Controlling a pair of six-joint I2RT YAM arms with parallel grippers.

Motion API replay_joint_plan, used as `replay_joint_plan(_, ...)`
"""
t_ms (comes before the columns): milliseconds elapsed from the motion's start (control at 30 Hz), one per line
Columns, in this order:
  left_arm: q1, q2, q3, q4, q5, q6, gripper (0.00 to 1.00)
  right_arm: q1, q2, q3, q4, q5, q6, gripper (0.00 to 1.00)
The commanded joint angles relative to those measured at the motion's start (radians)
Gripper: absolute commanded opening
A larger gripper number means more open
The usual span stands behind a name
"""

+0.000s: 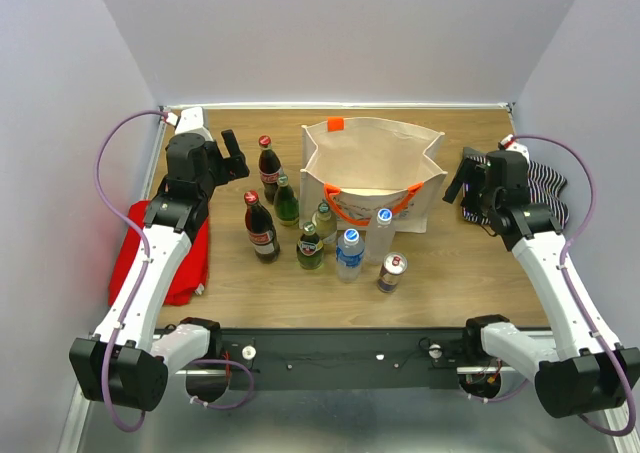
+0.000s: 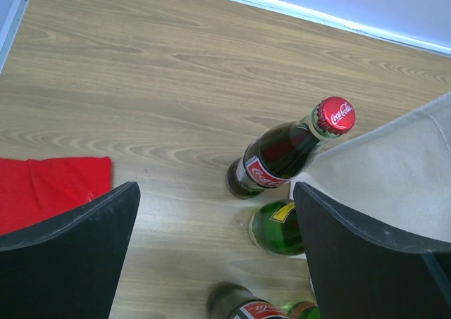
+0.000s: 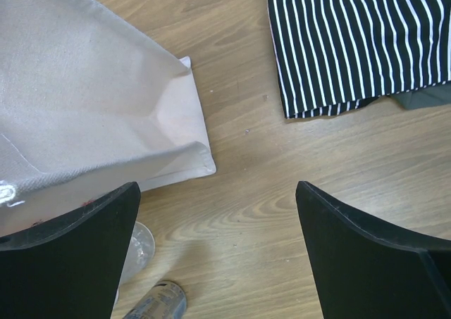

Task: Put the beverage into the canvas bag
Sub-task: Pick up the drink from the center of the board.

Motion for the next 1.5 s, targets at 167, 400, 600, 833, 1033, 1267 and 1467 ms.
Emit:
replay_joint_plan(167,0.004,-0.014,-0.005,-0.005,-0.021,-0.010,0.99,-0.008,-0.030,0.058,-0.073,-0.022,-0.065,1.00)
replay_joint_plan(400,0.004,-0.009,-0.003,-0.011,-0.025,-0.014,0.99,-0.006,-0.028,0.117,-0.149,-0.107,-0.101,1.00)
replay_joint_plan(600,0.004,-0.009,-0.006,-0.011,-0.032,-0.019,0.99,-0.008,-0.083,0.088,-0.195,-0.204,-0.085,0.97)
replay_joint_plan(833,0.004,-0.003,-0.012,-0.004,-0.027,-0.028,0.99,-0.005,-0.174,0.045,-0.221,-0.382,-0.068,0.92)
replay_joint_plan(1033,0.005,0.004,0.001,-0.004,-0.022,-0.036,0.99,-0.005,-0.191,0.063,-0.230,-0.452,-0.111,0.91)
replay_joint_plan(1267,0.004,0.000,0.018,-0.008,-0.033,-0.030,0.99,-0.003,-0.088,0.170,-0.173,-0.489,-0.177,0.91)
replay_joint_plan(1467,0.004,-0.005,0.025,-0.017,-0.045,-0.024,0.99,0.035,0.007,0.291,-0.120,-0.473,-0.190,0.89)
